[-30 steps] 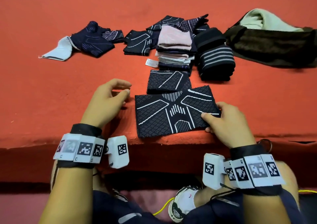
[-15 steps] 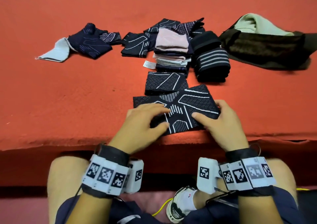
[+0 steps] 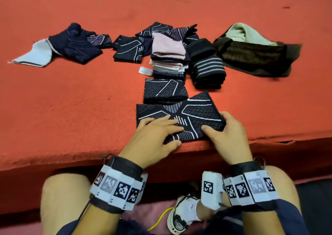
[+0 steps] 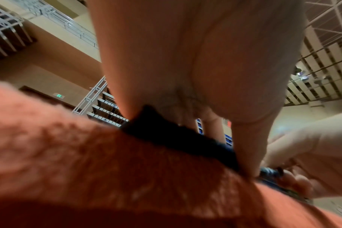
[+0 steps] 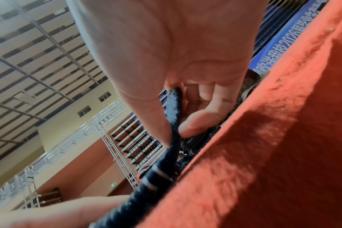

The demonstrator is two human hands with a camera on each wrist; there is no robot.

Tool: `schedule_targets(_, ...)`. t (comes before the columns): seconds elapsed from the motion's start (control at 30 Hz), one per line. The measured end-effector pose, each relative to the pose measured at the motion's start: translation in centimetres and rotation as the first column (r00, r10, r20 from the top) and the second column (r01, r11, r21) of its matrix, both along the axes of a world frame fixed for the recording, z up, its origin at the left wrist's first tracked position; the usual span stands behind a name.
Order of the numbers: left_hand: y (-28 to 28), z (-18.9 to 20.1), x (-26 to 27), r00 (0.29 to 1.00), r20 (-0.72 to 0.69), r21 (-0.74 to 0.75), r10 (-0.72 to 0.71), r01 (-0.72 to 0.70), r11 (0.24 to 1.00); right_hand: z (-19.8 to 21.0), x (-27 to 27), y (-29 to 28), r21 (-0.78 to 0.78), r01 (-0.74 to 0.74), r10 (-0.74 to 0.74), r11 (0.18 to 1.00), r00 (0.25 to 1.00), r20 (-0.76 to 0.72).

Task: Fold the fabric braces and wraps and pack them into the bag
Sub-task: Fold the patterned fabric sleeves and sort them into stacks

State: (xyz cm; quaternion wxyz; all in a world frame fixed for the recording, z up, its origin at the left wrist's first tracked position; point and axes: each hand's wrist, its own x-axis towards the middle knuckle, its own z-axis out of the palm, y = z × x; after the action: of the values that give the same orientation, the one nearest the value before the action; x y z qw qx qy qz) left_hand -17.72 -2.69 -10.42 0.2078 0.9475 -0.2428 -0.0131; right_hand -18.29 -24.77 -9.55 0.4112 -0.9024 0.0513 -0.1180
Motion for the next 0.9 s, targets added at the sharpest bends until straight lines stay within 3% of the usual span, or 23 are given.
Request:
schedule_targets(0.13, 0.3, -0.4, 0.0, 1.000, -0.004, -0.056, 0.014, -0.014, 0.998, -0.1, 0.3, 0.3, -0.031, -0.054, 0.053, 0.998, 0.998, -0.022)
schedule_targets(0.27, 0.6, -1.2, 0.6, 0.999, 0.003, -0.126, 0.044, -0.043, 0.991, 0.7, 0.3, 0.6, 0.227, -0.207, 0.196, 0.952, 0.978, 0.071)
schedule_targets(0.37, 0.4, -1.8, 0.7, 0.996, 0.004, -0.201, 0.091, -0.088, 0.976, 0.1, 0.2, 0.8, 0.332, -0.302, 0.295, 0.894, 0.953, 0.073)
schedule_targets(0.53, 0.3, -2.1, 0.3, 0.989, 0.025, -0.290, 0.149, -0.136, 0.947, -0.1, 0.3, 0.6, 0.515, -0.294, 0.268, 0.805, 0.955, 0.128)
schedule_targets(0.67, 0.3, -1.9, 0.5, 0.989, 0.001, -0.282, 0.150, -0.143, 0.949, -0.4, 0.8, 0.0, 0.390, -0.265, 0.219, 0.882, 0.963, 0.158)
schedule_targets(0.77, 0.1, -1.8, 0.6, 0.991, 0.019, -0.166, 0.132, -0.128, 0.978, -1.0, 1.2, 0.2, 0.202, -0.208, 0.187, 0.957, 0.976, 0.114)
schedule_targets(0.9, -0.3, -1.6, 0.6, 0.991, 0.034, -0.118, 0.129, -0.124, 0.985, -1.2, 1.1, 1.7, 0.144, -0.318, 0.308, 0.937, 0.947, 0.087)
